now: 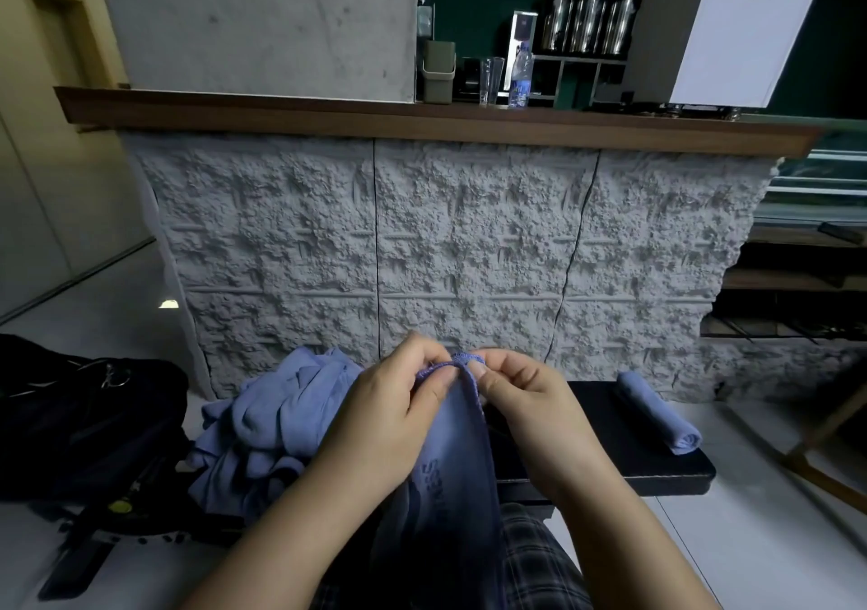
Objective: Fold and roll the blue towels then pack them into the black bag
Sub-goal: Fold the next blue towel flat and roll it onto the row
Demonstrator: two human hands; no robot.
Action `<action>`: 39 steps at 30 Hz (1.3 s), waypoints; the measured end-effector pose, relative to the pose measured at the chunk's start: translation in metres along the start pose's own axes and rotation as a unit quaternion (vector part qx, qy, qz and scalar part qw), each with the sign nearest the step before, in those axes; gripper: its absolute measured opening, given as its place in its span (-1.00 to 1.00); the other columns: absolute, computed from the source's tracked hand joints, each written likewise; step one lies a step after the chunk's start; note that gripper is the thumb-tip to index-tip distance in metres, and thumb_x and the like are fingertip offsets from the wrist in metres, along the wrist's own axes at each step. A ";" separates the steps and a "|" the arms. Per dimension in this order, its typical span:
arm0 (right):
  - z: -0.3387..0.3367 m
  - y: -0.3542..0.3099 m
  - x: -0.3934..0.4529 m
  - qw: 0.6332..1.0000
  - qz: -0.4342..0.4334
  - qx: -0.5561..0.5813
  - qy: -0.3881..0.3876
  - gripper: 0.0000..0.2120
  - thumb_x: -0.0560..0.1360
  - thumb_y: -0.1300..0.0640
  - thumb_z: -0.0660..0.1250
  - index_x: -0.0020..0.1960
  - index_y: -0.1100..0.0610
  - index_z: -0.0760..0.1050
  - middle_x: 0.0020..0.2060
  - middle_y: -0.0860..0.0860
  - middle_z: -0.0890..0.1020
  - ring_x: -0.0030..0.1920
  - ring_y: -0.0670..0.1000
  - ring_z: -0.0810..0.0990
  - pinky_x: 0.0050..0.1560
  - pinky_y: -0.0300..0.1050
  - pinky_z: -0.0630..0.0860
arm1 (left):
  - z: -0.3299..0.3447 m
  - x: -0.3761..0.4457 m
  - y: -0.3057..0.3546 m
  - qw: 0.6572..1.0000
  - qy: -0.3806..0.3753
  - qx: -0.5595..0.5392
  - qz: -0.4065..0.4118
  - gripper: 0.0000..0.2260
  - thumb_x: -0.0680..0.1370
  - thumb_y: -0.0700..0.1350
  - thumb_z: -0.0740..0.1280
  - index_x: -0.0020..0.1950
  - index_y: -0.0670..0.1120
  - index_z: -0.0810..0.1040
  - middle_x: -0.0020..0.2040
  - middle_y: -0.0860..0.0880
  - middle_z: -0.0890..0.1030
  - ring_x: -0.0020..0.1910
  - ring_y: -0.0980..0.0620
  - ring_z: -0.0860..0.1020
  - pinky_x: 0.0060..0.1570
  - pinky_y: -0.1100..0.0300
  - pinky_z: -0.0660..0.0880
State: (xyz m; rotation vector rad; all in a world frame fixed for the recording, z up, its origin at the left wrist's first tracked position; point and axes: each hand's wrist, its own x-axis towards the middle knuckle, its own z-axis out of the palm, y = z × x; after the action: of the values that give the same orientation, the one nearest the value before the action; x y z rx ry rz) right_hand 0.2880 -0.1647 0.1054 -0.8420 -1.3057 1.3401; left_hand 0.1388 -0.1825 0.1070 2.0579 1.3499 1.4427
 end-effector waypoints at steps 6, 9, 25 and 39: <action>0.000 -0.009 -0.003 0.999 -0.017 -0.028 -0.033 -0.84 0.55 0.25 0.26 0.03 0.28 0.59 -0.11 0.19 0.69 -0.11 0.04 0.66 -0.06 -0.14 0.57 | 0.000 0.001 0.004 1.000 0.019 -0.024 -0.002 -0.84 0.49 -0.15 0.39 -0.19 0.10 0.51 -0.32 0.27 0.54 -0.40 0.30 0.44 -0.36 0.48 0.28; 0.000 -0.012 -0.004 0.996 -0.026 -0.071 -0.053 -0.83 0.57 0.24 0.24 0.03 0.20 0.61 -0.09 0.14 0.70 -0.06 0.04 0.67 -0.04 -0.14 0.58 | -0.001 0.001 0.005 1.000 0.021 -0.012 -0.005 -0.77 0.48 -0.15 0.40 -0.22 0.17 0.47 -0.35 0.25 0.53 -0.43 0.26 0.42 -0.40 0.45 0.27; 0.005 -0.020 -0.007 0.979 -0.071 -0.176 -0.072 -0.83 0.55 0.20 0.31 0.02 -0.01 0.63 -0.09 -0.06 0.71 0.01 -0.11 0.65 0.07 -0.18 0.55 | -0.006 0.005 -0.001 0.995 0.036 0.093 0.002 -0.91 0.45 -0.05 0.41 -0.19 0.06 0.51 -0.38 0.17 0.48 -0.32 0.22 0.44 -0.37 0.37 0.28; -0.034 -0.017 0.038 0.969 -0.119 -0.136 0.168 -0.78 0.59 0.27 0.21 -0.17 0.11 0.53 -0.32 -0.08 0.58 -0.24 -0.15 0.48 -0.17 -0.24 0.38 | -0.020 0.035 -0.046 0.987 -0.112 0.110 0.025 -0.79 0.46 0.20 0.21 -0.08 0.09 0.42 -0.32 0.11 0.49 -0.32 0.20 0.44 -0.24 0.26 0.37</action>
State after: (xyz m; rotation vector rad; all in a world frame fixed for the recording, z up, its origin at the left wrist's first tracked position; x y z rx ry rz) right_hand 0.3156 -0.1221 0.1234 -1.0134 -1.2881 0.7995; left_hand 0.1002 -0.1356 0.1051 2.3258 1.4258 1.0817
